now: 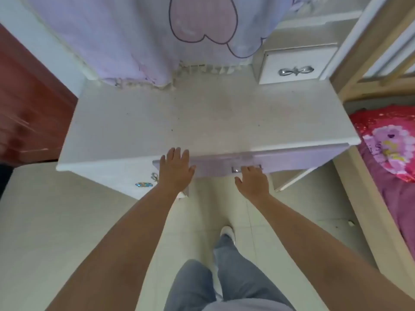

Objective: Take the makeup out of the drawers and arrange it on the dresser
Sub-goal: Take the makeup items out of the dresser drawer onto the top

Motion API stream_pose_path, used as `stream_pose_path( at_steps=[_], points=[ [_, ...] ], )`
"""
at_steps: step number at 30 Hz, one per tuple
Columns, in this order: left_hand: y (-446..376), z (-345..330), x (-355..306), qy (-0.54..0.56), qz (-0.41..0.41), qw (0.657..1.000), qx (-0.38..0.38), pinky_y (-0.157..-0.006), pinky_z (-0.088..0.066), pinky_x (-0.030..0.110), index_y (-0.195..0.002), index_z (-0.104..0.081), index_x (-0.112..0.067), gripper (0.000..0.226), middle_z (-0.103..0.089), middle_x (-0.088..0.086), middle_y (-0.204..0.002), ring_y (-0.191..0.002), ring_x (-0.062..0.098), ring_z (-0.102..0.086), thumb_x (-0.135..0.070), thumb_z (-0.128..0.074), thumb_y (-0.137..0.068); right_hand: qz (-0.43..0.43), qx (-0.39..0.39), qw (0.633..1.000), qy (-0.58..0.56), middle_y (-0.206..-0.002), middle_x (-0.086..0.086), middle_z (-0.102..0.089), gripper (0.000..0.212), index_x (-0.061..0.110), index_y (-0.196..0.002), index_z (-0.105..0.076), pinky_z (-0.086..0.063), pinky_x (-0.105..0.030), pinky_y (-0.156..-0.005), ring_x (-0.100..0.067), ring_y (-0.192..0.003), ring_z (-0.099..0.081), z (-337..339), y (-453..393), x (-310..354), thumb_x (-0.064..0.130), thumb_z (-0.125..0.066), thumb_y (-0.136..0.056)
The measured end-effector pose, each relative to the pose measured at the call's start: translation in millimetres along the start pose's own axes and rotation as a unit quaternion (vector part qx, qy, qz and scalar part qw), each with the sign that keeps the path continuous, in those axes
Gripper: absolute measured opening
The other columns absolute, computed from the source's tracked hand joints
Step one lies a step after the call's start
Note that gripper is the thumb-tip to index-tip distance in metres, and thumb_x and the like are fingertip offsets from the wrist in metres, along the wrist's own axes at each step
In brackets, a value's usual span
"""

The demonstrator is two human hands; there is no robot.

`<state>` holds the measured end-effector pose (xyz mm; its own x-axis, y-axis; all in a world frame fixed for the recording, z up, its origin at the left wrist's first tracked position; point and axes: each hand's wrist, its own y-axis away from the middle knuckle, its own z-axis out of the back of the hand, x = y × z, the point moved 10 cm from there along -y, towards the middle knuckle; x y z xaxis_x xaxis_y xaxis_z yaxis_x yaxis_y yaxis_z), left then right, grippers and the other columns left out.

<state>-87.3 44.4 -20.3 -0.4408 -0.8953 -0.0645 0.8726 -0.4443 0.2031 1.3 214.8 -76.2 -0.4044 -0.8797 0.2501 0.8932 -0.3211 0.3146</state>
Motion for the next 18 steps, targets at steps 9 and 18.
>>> stream_pose_path(
  at_steps=[9, 18],
  points=[
    [-70, -51, 3, 0.004, -0.039, 0.997, 0.064, -0.112, -0.007, 0.041, -0.144, -0.017, -0.013, 0.058, -0.007, 0.015, -0.154, -0.142, 0.028, -0.005, -0.036, -0.036, -0.095, -0.038, 0.006, 0.997, 0.07, -0.115, -0.013, -0.06, 0.044, 0.002, -0.112, -0.057, -0.045, -0.032, -0.091, -0.023, -0.114, -0.054, -45, -47, -11, 0.031, -0.064, -0.078],
    [-62, -53, -12, -0.008, -0.149, 0.989, 0.021, -0.103, -0.029, 0.057, -0.13, -0.045, 0.0, 0.062, -0.037, 0.03, -0.138, -0.128, 0.047, -0.036, -0.035, -0.057, -0.082, -0.033, -0.032, 0.989, 0.138, -0.076, -0.002, -0.069, 0.028, 0.013, -0.079, -0.069, -0.044, -0.022, -0.054, -0.016, -0.073, -0.065, -37, -54, -15, 0.031, -0.08, -0.06]
  ],
)
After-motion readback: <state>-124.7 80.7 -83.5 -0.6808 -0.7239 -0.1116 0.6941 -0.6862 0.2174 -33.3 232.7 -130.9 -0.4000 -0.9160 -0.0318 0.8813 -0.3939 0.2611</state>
